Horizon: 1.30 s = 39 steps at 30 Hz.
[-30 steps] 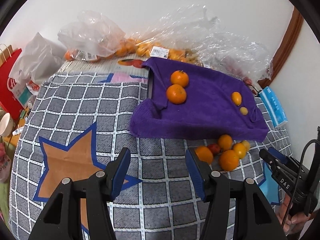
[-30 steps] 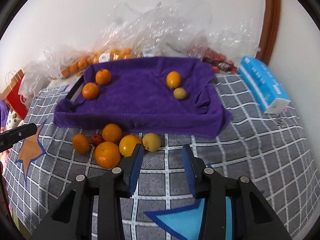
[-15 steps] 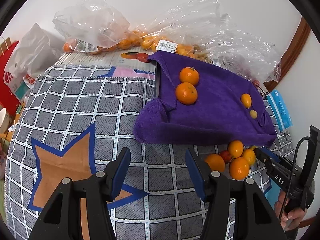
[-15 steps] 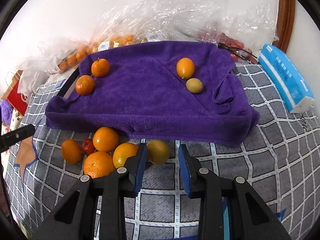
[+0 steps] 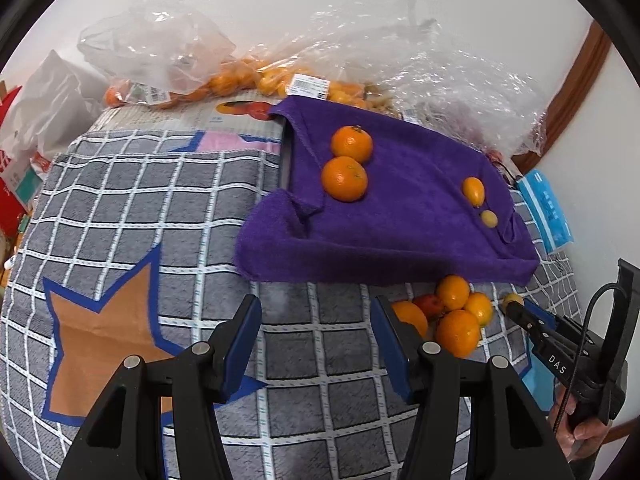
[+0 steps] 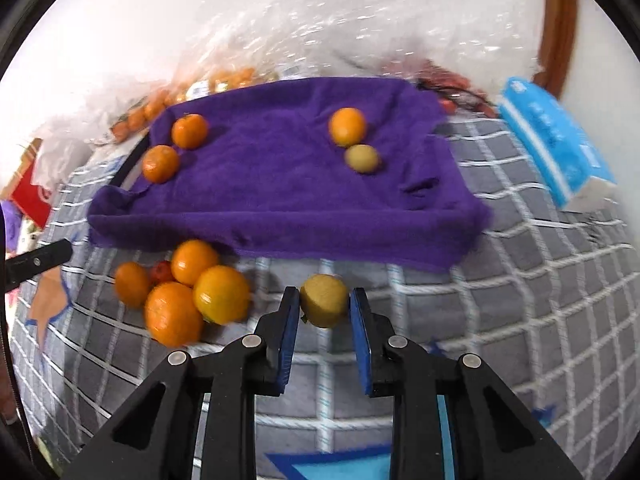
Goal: Organize fruits
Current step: 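Grasp a large orange with the left tool while the right tool grasps a yellow fruit, then lift the large orange and yellow fruit and carry them over the towel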
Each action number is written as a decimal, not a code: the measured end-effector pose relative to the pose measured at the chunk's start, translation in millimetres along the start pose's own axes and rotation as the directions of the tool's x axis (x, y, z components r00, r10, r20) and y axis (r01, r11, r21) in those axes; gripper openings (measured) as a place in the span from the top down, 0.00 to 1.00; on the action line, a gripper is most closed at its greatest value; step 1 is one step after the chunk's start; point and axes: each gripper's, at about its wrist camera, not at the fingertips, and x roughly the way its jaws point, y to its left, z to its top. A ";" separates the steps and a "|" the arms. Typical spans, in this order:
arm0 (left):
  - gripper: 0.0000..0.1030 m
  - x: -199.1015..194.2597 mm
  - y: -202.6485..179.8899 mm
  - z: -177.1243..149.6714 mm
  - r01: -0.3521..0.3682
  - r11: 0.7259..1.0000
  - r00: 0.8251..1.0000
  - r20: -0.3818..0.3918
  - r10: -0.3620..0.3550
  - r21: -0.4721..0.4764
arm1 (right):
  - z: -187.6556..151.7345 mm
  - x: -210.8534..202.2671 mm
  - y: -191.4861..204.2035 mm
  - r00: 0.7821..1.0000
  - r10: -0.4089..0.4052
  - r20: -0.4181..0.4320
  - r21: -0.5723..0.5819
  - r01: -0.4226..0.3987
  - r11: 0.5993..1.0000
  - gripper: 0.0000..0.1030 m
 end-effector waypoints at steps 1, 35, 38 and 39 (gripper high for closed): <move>0.47 1.6 -2.4 -0.8 0.011 1.000 1.000 -0.004 -0.011 0.005 | -2.0 0.4 -2.4 1.000 -0.005 -0.005 0.002 0.005 1.000 0.75; 0.58 57.0 -63.9 -15.8 0.058 0.983 0.993 -0.115 -0.037 0.176 | -17.0 5.1 -4.8 0.999 0.016 0.048 -0.019 -0.015 1.000 0.74; 0.66 56.3 -63.0 -15.6 0.065 0.983 0.991 -0.123 -0.043 0.174 | -16.7 3.9 -4.8 0.999 0.013 0.044 -0.013 -0.013 1.000 0.74; 0.66 55.8 -61.4 -15.5 0.072 0.983 0.990 -0.128 -0.051 0.168 | -16.6 3.4 -4.8 0.999 0.011 0.043 -0.012 -0.011 1.000 0.74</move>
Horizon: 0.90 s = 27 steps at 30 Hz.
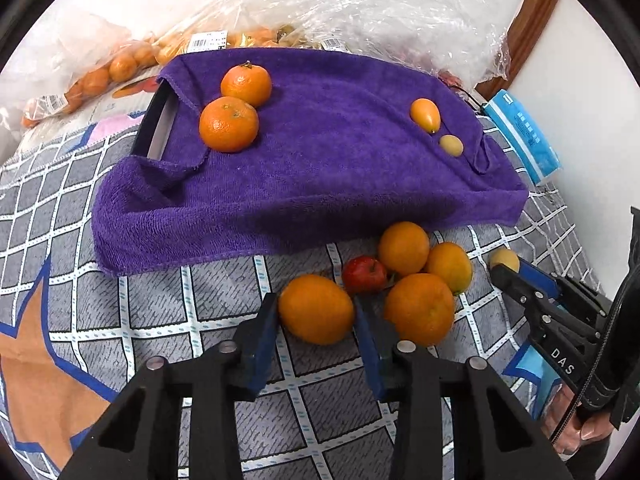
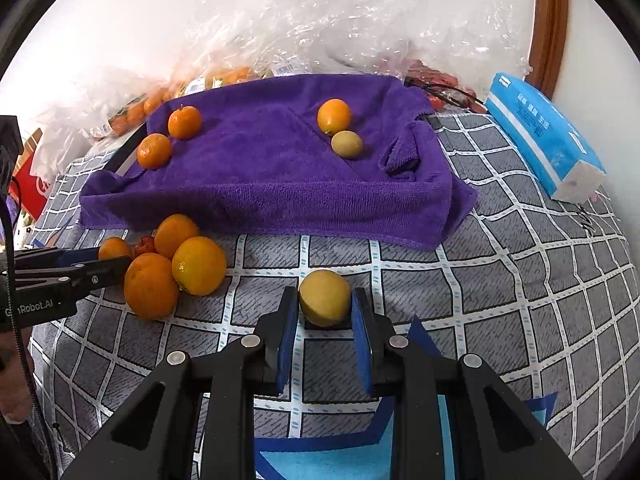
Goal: Organize fruits
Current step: 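Lift the large orange and yellow fruit and carry them over the towel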
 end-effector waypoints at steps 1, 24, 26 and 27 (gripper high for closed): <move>0.66 -0.5 1.1 -0.1 0.008 1.000 1.000 -0.003 -0.008 -0.006 | 0.0 -0.8 0.4 1.000 -0.003 0.000 -0.001 0.003 1.000 0.74; 0.66 -57.9 10.5 -12.7 0.004 0.998 0.998 0.066 0.000 -0.068 | 13.9 -61.5 13.1 0.995 -0.045 0.087 0.017 0.044 0.999 0.74; 0.66 -66.5 10.8 -12.0 0.005 0.998 0.997 0.081 0.000 -0.070 | 16.6 -67.7 14.7 0.994 -0.045 0.096 0.019 0.044 0.999 0.74; 0.66 -71.9 10.4 -11.7 0.007 0.997 0.996 0.092 0.000 -0.071 | 18.0 -71.4 15.2 0.994 -0.045 0.101 0.019 0.044 0.999 0.74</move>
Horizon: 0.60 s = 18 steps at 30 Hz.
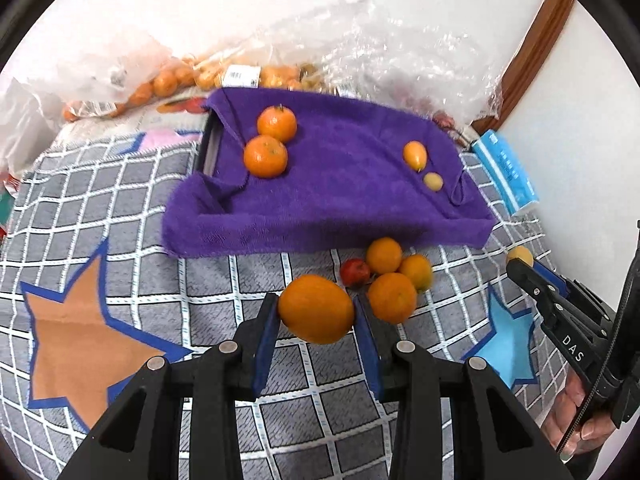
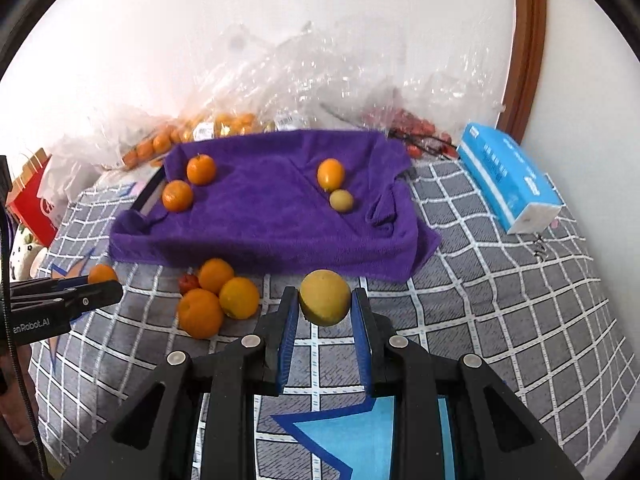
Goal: Organize fruits
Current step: 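Lift the large orange and yellow fruit and carry them over the towel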
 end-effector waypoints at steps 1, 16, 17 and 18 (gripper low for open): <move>0.66 -4.2 0.0 0.6 0.002 1.000 1.000 0.008 -0.002 -0.001 | 2.3 -4.0 0.8 1.000 -0.001 0.007 0.000 0.001 1.000 0.74; 0.66 -75.1 -6.2 12.4 -0.009 1.000 0.986 0.167 0.009 -0.002 | 29.2 -56.4 13.1 0.993 -0.014 0.114 -0.008 0.015 1.000 0.74; 0.66 -79.2 -6.8 13.3 -0.013 1.000 0.984 0.178 0.013 -0.003 | 30.8 -59.6 13.9 0.992 -0.011 0.123 -0.009 0.012 1.000 0.74; 0.66 -83.8 -7.7 14.7 -0.018 1.000 0.982 0.190 0.018 -0.002 | 32.5 -62.4 14.8 0.991 -0.010 0.130 -0.011 0.011 1.000 0.74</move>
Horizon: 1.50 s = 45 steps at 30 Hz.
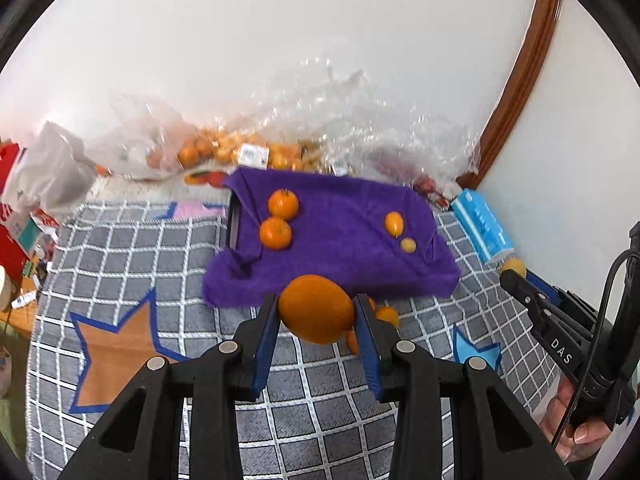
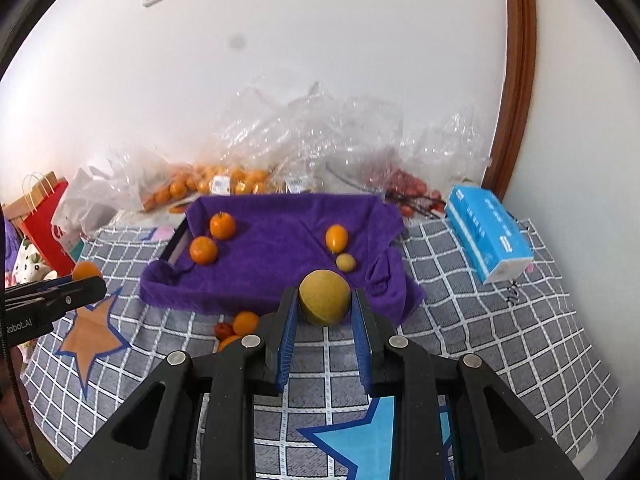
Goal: Organize fruits
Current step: 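Lift the large orange and yellow fruit and carry them over the towel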
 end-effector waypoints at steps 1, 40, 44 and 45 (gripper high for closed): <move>0.66 -3.0 -0.2 1.5 -0.003 1.000 1.000 0.010 0.003 0.001 | 2.0 -2.6 0.7 1.000 -0.001 0.007 -0.002 0.001 1.000 0.74; 0.66 -29.0 -20.4 69.7 -0.101 0.995 0.971 0.218 0.098 0.003 | 63.0 -12.6 -3.5 0.992 -0.013 0.126 -0.015 0.015 1.000 0.74; 0.66 -22.7 -19.0 74.0 -0.102 0.995 0.973 0.206 0.100 -0.001 | 65.0 -6.7 -4.1 0.993 -0.016 0.119 -0.013 0.018 1.000 0.74; 0.66 -20.5 -18.4 75.2 -0.100 0.995 0.974 0.203 0.099 -0.002 | 65.7 -4.4 -5.1 0.993 -0.017 0.116 -0.010 0.018 1.000 0.74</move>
